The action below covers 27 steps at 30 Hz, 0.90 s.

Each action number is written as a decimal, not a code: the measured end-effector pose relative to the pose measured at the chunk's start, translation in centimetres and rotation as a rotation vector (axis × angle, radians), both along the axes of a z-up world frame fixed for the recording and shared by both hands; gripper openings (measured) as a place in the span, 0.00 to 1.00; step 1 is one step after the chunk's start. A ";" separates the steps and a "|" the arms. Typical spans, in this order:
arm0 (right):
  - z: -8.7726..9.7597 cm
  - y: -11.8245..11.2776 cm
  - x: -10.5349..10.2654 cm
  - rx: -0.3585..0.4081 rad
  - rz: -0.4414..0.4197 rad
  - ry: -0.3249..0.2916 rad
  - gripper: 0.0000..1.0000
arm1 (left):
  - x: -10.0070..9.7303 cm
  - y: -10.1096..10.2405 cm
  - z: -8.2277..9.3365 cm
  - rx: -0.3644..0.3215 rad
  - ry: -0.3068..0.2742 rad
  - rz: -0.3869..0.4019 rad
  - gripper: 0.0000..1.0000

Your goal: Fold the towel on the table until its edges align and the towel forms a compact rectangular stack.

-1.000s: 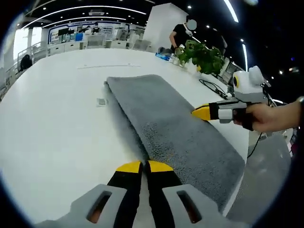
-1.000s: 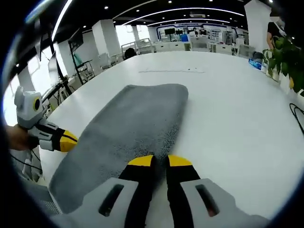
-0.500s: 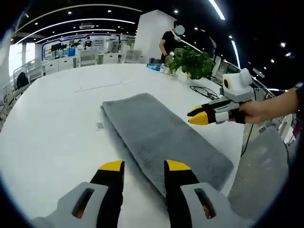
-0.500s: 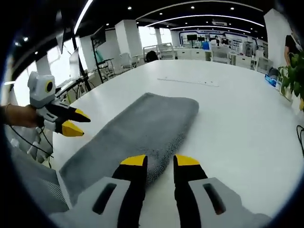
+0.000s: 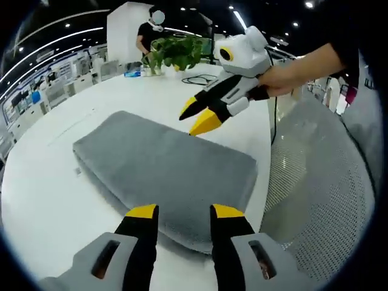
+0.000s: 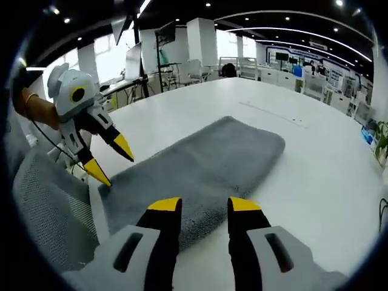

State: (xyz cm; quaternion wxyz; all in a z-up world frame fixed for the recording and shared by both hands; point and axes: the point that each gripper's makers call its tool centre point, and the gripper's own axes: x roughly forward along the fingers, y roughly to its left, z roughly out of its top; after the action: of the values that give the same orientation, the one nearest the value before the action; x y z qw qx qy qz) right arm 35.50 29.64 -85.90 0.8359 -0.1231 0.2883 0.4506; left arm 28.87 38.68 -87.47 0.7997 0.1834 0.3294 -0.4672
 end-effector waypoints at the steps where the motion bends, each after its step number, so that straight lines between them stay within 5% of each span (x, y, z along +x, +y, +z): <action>1: -0.1 -0.1 0.3 -0.003 0.009 0.002 0.30 | -0.3 0.0 -0.1 0.008 -0.002 -0.012 0.35; 9: -0.8 0.3 -2.8 -0.023 0.103 0.015 0.30 | -3.0 -0.2 -1.6 0.149 -0.050 -0.189 0.32; 12: -1.1 0.3 -4.2 -0.095 0.180 -0.022 0.30 | -3.8 -0.3 -2.2 0.204 -0.077 -0.258 0.29; 27: -3.9 0.9 -9.9 -0.196 0.355 0.004 0.31 | -3.7 -0.3 -3.6 0.256 -0.097 -0.262 0.26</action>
State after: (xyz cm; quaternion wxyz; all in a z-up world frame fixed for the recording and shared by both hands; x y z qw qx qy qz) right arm 25.60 30.57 -89.83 0.7268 -0.2518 0.3061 0.5609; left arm 25.20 38.36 -91.10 0.7171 0.3474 0.3206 -0.5121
